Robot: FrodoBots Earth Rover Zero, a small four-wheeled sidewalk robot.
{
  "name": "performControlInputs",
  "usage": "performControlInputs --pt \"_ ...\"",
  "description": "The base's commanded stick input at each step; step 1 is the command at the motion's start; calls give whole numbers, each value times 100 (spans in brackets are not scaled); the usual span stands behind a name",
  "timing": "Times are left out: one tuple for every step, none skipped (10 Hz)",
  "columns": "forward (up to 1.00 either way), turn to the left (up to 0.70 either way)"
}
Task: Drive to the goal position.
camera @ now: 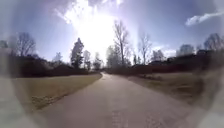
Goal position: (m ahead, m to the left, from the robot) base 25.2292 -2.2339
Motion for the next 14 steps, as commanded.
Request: performControlInputs --pt "100 0" --pt "100 0" --pt "100 0" --pt "100 0" --pt "100 0" --pt "100 0" --pt "100 0" --pt "100 0" --pt "100 0" --pt "100 0" --pt "100 0" --pt "100 0" --pt "100 0" --pt "100 0"
